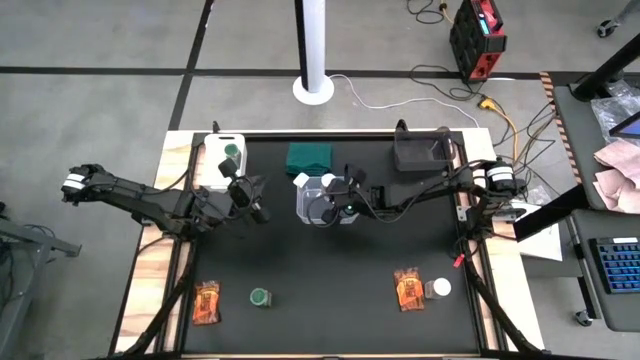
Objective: Sort spices by type
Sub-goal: Put the top white spice into the transparent bin
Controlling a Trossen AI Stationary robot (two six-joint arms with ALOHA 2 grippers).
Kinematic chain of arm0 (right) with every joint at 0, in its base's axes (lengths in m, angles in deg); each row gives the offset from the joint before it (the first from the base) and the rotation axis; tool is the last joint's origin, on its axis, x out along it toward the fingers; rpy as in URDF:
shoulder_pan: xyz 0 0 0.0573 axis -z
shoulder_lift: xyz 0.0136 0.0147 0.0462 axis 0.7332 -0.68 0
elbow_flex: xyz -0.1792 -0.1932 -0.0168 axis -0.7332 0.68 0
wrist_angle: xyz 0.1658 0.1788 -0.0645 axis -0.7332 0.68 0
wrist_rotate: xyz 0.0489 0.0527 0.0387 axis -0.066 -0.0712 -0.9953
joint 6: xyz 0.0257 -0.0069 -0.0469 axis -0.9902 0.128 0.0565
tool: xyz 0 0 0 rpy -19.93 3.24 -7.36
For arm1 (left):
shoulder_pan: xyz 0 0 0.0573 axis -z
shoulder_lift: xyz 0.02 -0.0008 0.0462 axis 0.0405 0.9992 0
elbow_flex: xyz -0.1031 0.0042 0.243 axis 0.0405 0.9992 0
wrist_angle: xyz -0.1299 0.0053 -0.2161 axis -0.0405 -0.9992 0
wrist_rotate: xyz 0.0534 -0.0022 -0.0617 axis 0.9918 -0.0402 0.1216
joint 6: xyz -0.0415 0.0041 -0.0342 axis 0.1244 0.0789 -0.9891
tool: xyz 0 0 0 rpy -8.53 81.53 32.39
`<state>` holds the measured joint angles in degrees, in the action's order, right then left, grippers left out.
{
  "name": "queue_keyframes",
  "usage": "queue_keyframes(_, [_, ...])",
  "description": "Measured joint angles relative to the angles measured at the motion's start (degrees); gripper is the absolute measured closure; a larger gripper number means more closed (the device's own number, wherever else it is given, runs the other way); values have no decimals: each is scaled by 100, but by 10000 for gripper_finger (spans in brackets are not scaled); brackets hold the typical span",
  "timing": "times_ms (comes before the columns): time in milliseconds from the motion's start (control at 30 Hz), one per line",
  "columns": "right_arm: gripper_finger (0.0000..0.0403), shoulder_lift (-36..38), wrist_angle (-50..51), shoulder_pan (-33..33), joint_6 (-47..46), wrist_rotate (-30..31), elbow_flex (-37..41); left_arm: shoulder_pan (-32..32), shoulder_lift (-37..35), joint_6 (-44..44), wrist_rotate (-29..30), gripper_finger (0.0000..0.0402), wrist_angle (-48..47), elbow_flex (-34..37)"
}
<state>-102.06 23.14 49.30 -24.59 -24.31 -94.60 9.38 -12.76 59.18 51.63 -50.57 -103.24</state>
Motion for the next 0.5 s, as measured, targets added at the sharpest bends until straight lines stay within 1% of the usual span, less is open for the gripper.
queue_keyframes(333, [394,58,-104,-2,-84,-19,-21,2,0,0,0,402,-2,0])
queue_keyframes(500, [394,172,469,-107,-426,7,-284,1,0,0,0,402,-43,0])
